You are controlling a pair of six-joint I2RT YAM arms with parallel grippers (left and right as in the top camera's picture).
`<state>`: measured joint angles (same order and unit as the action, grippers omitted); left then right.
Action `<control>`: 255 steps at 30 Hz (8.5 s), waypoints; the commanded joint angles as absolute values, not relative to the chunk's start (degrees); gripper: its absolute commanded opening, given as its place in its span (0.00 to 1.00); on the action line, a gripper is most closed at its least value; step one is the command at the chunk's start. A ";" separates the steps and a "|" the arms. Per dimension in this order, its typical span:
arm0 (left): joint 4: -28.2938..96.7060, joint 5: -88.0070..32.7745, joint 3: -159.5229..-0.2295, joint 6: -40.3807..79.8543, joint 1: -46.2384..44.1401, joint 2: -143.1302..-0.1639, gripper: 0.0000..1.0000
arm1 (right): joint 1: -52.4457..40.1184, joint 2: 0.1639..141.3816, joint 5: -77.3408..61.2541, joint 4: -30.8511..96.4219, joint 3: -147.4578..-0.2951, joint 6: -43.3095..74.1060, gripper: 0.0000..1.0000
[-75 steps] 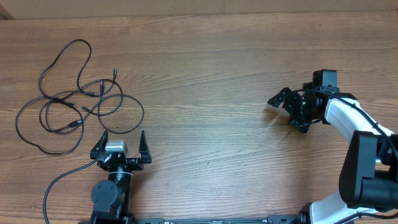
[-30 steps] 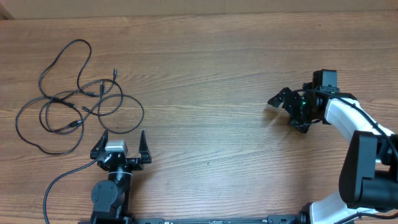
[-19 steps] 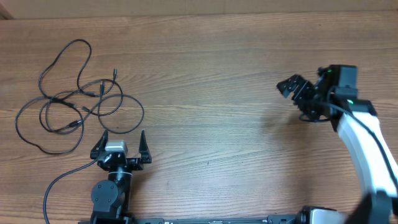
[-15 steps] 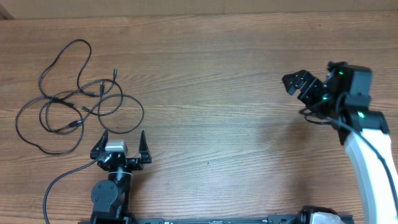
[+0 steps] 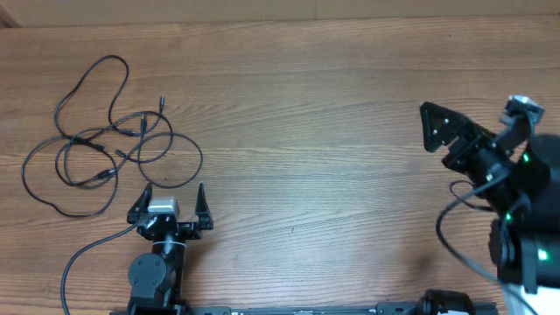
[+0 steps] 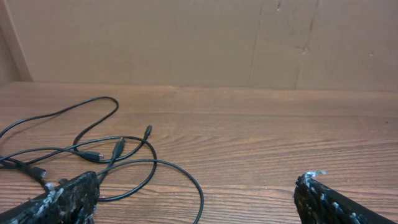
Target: Untangle cables
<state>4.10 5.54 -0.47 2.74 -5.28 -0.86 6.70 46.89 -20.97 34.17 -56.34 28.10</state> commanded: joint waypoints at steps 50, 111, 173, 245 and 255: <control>4.08 4.86 -0.30 1.45 -5.65 -0.25 1.00 | -2.31 0.16 -1.08 -36.32 -0.95 26.30 1.00; 4.08 4.86 -0.30 1.45 -5.65 -0.25 1.00 | -5.30 0.14 -2.44 4.64 -0.45 4.43 1.00; 4.08 4.86 -0.30 1.45 -5.65 -0.25 0.99 | -4.86 0.16 -2.44 4.64 -0.45 4.43 1.00; 4.08 4.86 -0.30 1.45 -5.65 -0.25 0.99 | -4.86 0.16 -2.44 4.64 -0.45 4.43 1.00; 4.08 4.86 -0.30 1.45 -5.65 -0.25 1.00 | -4.86 0.16 -2.44 4.64 -0.45 4.43 1.00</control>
